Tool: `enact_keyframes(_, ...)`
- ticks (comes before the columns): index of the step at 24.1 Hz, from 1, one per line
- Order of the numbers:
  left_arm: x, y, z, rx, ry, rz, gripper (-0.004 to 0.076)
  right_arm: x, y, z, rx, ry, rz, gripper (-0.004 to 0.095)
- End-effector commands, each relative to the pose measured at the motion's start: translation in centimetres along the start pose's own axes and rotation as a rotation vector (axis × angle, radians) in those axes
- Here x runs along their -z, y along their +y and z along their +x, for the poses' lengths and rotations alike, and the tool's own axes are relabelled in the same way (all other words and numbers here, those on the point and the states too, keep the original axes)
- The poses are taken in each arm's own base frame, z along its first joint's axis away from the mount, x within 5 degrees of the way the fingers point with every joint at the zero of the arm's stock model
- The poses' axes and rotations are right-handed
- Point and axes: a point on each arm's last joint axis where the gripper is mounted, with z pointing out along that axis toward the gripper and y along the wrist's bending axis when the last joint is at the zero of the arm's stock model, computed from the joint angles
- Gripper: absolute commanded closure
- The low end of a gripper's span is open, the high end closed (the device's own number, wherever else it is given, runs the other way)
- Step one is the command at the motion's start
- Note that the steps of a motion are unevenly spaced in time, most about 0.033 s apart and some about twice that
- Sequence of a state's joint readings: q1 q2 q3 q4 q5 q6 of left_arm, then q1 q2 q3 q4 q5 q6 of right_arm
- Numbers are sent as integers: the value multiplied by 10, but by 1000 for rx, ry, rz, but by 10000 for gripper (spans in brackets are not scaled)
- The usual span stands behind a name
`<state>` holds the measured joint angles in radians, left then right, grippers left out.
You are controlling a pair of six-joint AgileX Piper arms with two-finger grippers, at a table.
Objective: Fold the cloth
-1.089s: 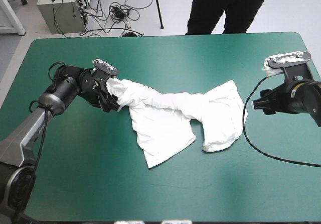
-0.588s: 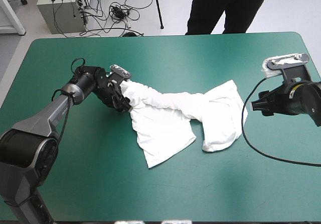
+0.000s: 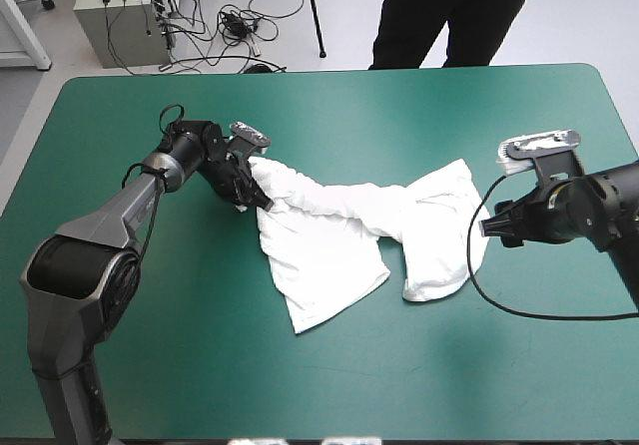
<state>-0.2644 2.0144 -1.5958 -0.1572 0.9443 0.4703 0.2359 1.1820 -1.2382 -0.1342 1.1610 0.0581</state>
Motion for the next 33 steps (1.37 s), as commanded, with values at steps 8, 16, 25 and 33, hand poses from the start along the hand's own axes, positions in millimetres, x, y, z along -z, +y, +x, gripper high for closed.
enact_keyframes(8,19,-10,-5,46,-35,63,733,-113,13,-18,-13,116,-22,237)
enact_keyframes(16,25,-10,-6,42,-52,55,733,-170,5,-15,-68,235,-65,237)
enact_keyframes(25,27,-10,-6,42,-60,52,733,-233,21,4,-86,424,-172,803)
enact_keyframes(33,74,-10,-6,1,-150,-48,733,-209,7,-30,-44,311,-79,925)
